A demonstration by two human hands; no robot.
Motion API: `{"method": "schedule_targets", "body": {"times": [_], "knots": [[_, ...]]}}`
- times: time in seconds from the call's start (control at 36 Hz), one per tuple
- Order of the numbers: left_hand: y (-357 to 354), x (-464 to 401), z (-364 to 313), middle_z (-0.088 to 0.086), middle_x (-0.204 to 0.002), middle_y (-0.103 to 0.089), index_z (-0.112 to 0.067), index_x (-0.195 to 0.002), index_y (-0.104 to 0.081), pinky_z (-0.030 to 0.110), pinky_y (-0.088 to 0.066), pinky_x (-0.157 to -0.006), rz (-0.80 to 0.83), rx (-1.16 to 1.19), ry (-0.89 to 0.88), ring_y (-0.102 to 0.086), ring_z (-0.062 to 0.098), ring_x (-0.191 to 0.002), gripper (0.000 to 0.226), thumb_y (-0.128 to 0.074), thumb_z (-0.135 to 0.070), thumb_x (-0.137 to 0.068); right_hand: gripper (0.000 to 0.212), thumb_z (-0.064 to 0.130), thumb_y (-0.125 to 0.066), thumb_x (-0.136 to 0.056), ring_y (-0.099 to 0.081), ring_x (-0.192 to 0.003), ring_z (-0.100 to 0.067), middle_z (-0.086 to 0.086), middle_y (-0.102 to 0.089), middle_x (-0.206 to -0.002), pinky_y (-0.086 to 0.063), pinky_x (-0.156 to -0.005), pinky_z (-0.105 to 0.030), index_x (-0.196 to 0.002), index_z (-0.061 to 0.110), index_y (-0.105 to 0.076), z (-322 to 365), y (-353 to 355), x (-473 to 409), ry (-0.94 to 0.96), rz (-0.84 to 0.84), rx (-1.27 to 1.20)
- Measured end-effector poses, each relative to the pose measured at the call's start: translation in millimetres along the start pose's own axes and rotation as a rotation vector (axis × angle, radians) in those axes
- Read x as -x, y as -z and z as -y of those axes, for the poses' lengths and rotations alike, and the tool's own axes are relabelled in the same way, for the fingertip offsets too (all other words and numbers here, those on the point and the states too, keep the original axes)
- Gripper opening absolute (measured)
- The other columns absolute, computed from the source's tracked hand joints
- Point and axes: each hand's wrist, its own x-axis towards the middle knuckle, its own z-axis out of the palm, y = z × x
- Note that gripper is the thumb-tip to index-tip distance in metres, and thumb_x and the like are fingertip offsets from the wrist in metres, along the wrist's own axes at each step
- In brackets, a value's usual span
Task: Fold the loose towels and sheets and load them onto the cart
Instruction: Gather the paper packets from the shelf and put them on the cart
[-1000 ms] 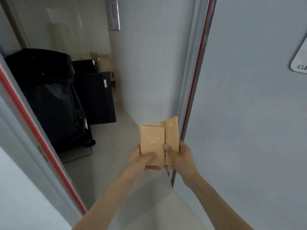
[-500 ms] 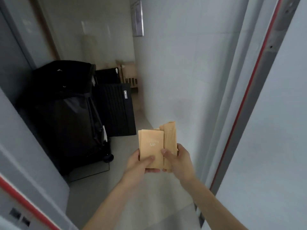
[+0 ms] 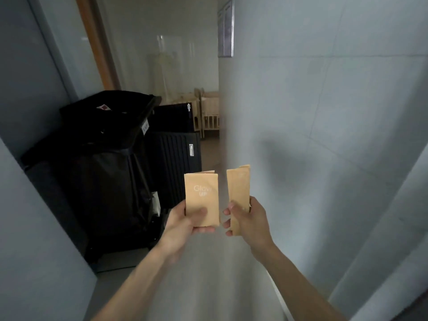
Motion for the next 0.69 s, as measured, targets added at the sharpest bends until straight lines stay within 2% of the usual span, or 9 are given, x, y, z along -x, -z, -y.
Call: {"method": "schedule_targets", "body": {"times": [0.19,0.39,0.56,0.69], "knots": [[-5,-110,20,0.013,-0.108,-0.073,-0.004,-0.116,-0.064,0.038,-0.059,-0.069,-0.004,0.018,0.028,-0.072,0.030,-0.096,0.023,-0.057,0.000,-0.095,0.014,0.018,-0.058,-0.096,-0.058,-0.051,-0.022,-0.010,-0.070,-0.082,-0.056,-0.050,-0.036,-0.105,0.008,-0.053,-21,-2,-113,-0.030,-0.008,0.059],[-1,-265,28,0.010,-0.105,-0.075,-0.007,-0.112,-0.066,0.038,-0.060,-0.067,0.023,0.088,0.031,-0.074,0.030,-0.093,0.022,-0.055,-0.001,-0.095,0.018,0.023,-0.057,-0.094,-0.060,-0.051,-0.021,-0.007,-0.071,-0.079,-0.056,-0.050,-0.035,-0.105,0.009,-0.053,-24,-16,-258,-0.024,-0.061,0.169],[2,-389,17,0.004,-0.096,-0.077,-0.009,-0.113,-0.063,0.038,-0.060,-0.060,0.042,0.150,0.058,-0.075,0.028,-0.086,0.023,-0.055,0.003,-0.094,0.026,0.028,-0.063,-0.091,-0.062,-0.051,-0.020,-0.009,-0.069,-0.079,-0.053,-0.049,-0.030,-0.106,0.009,-0.056,-10,-35,-376,-0.005,-0.090,0.237],[11,-468,11,0.001,-0.096,-0.077,-0.013,-0.116,-0.062,0.041,-0.061,-0.064,0.041,0.140,0.076,-0.075,0.028,-0.085,0.028,-0.054,0.004,-0.095,0.031,0.029,-0.070,-0.088,-0.064,-0.052,-0.018,-0.015,-0.068,-0.084,-0.053,-0.048,-0.028,-0.108,0.011,-0.055,-12,-50,-454,-0.013,-0.078,0.248]]}}
